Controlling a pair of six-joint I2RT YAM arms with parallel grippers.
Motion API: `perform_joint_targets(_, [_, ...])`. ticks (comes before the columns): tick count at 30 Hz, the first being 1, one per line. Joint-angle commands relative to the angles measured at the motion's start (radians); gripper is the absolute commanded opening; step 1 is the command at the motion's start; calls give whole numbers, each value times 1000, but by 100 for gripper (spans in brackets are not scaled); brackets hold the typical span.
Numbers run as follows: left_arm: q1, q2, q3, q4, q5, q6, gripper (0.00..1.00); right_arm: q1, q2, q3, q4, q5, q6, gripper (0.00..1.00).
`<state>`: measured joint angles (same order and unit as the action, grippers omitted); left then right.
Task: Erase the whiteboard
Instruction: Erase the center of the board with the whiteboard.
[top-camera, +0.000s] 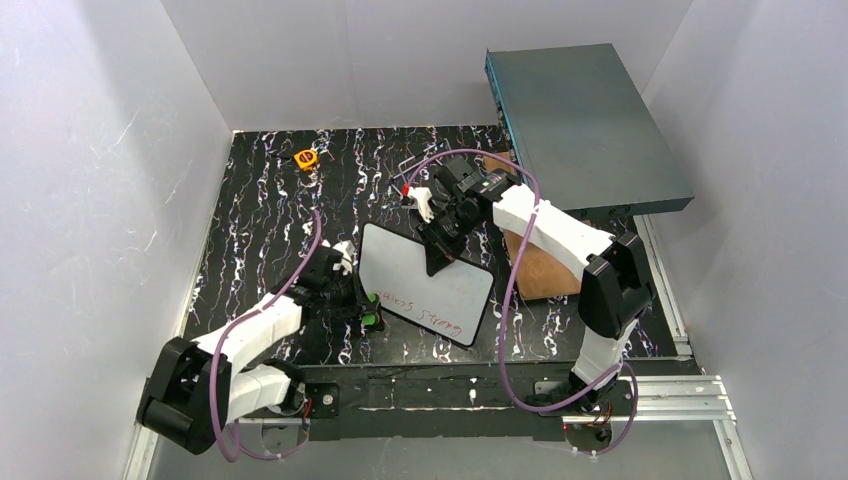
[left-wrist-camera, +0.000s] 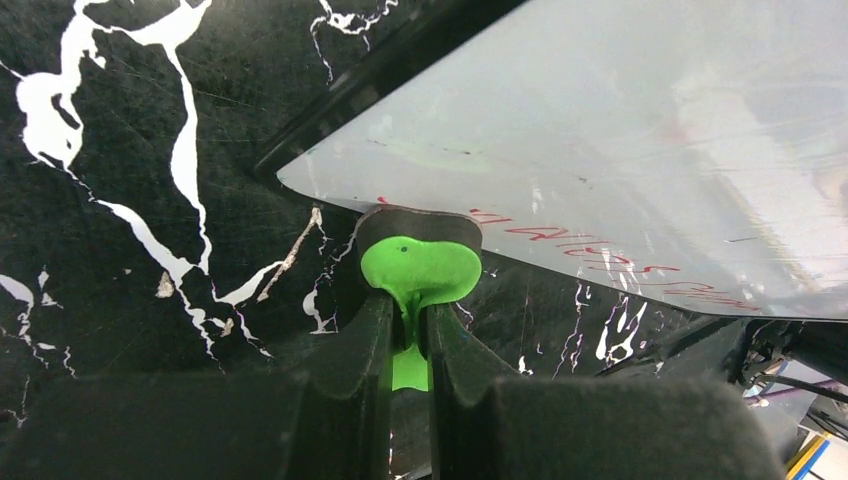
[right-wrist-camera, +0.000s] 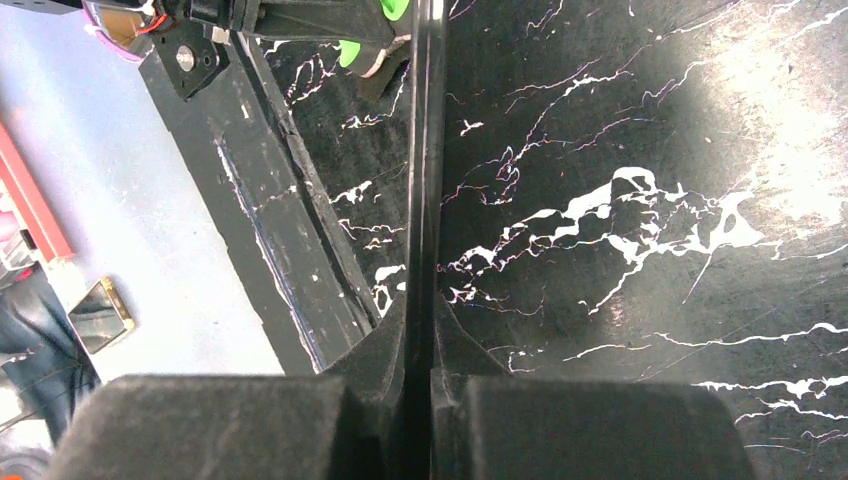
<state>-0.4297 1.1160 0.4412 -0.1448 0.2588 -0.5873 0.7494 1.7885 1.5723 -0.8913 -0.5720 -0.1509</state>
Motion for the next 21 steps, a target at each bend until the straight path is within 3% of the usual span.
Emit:
perform_joint_targets(1, [-10,-30,69,-11,-44,27,0,27,-30,8,31,-172,1,1])
perform_joint_targets(5, [29,-114,79,-7,-186,10,0,27,-32,5,33,-170,1,1])
perform_joint_targets(10, [61,-82,114,-28,-244,40,0,26,-31,4,35,-169,1,1])
perform_joint_targets(15, [59,-11,123,2,-142,50,0,27,-32,2,37,-169,2,1])
perform_joint_targets(21, [-13,-45,87,-1,-9,51,0,28,-20,-1,46,-188,16,1])
